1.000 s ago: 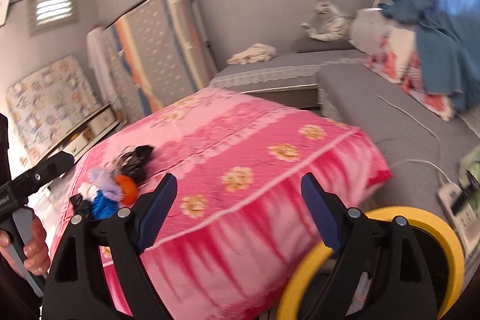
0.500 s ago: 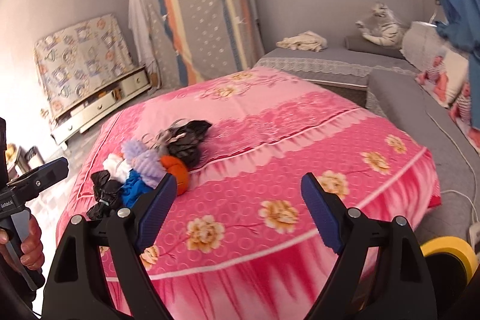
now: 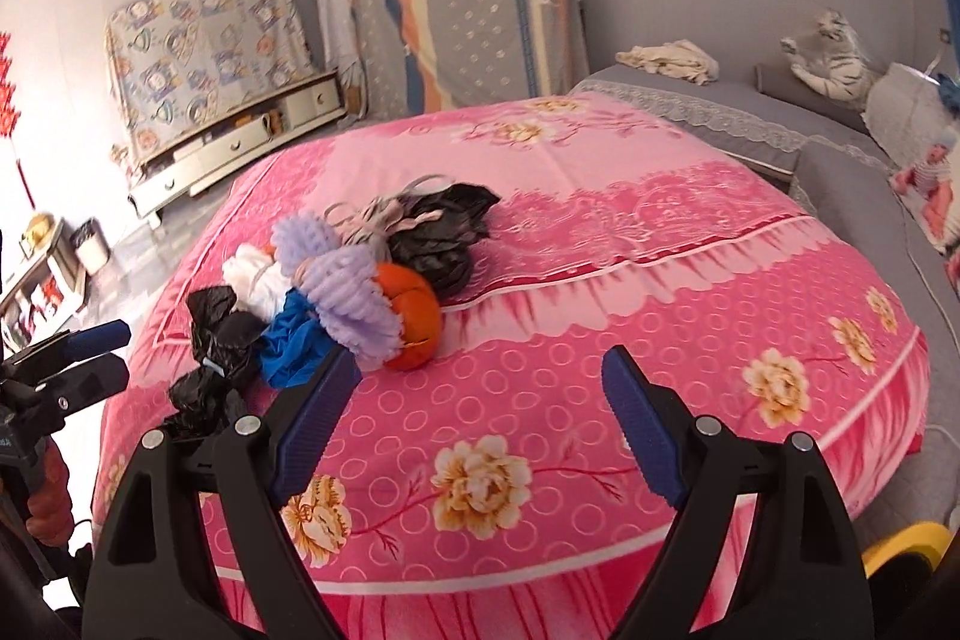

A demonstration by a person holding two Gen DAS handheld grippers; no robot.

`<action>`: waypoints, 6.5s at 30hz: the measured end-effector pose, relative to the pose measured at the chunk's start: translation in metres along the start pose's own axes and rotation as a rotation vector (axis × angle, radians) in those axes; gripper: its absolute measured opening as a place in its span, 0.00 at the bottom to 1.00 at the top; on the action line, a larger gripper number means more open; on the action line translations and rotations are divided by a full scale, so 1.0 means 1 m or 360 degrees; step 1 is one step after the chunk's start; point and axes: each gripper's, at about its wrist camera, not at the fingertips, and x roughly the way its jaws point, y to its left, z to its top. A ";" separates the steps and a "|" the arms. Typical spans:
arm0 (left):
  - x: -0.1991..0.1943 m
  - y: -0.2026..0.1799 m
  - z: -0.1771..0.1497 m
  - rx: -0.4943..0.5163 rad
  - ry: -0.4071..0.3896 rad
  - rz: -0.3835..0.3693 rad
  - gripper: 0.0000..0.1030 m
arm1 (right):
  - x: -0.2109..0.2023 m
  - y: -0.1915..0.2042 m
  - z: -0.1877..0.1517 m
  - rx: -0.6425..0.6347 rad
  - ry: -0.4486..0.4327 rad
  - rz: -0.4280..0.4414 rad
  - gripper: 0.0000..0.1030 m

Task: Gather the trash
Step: 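Move both open tools back over the trash pile on the bed, then grasp the black plastic bag with the left tool while the right tool grasps the lavender mesh net, then carry the black bag and lavender net with both tools over the yellow bin, then open both tools to drop the black bag and net into the bin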

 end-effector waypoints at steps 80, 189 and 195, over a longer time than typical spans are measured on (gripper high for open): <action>-0.007 0.009 0.023 -0.0089 0.0005 0.0143 0.26 | 0.002 0.035 0.050 -0.0163 -0.0111 0.0190 0.11; 0.136 -0.368 -0.052 0.0835 0.0658 -0.0748 0.68 | -0.230 -0.249 -0.171 0.0889 0.0209 -0.1113 0.51; 0.130 -0.343 -0.028 0.0758 0.0587 -0.0695 0.68 | -0.227 -0.233 -0.144 0.0811 0.0101 -0.1017 0.51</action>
